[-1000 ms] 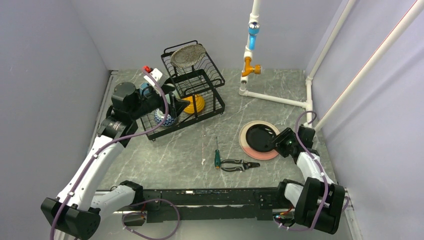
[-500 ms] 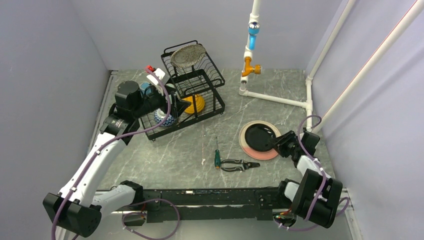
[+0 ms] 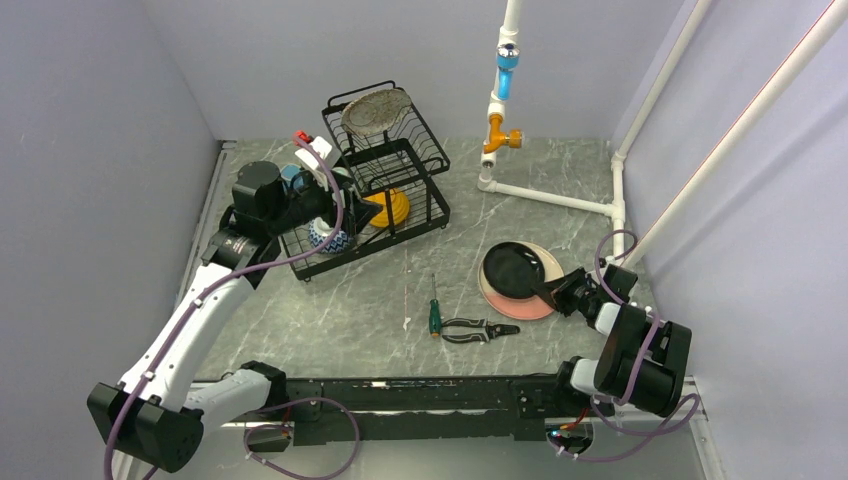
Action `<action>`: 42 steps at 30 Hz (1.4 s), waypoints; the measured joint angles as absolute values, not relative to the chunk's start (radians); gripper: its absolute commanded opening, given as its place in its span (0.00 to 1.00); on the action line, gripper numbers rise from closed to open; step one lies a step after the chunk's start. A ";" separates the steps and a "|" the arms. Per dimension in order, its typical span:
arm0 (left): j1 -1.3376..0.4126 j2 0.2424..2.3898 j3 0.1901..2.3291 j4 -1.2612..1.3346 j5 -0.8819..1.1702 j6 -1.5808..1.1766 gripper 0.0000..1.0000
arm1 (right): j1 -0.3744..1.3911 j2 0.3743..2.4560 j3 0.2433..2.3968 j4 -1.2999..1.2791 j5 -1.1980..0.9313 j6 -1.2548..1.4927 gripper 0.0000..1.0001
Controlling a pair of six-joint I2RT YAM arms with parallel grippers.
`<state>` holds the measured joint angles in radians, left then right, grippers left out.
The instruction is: Load the mixed dishes into the dish rack
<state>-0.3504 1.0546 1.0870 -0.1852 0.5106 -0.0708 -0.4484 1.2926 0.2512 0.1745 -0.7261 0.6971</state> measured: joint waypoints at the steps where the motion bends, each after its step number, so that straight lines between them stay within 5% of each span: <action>1: -0.350 1.056 1.087 -0.185 0.511 -0.071 0.99 | -0.449 1.293 0.251 0.174 -0.726 0.697 0.00; 23: -0.350 1.095 1.084 -0.128 0.600 -0.176 0.98 | -0.363 0.992 0.259 0.129 -0.854 0.793 0.00; 32: -0.350 1.219 1.010 0.124 0.783 -0.458 0.88 | -0.066 0.859 0.273 0.177 -0.808 0.914 0.00; 42: -0.376 1.264 1.003 0.155 0.839 -0.539 0.70 | 0.064 0.797 0.342 0.270 -0.729 1.005 0.00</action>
<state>-0.3756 1.2636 1.0035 0.1555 0.8387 -0.5392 0.0643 0.7971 0.3424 0.2703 -0.7288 1.0046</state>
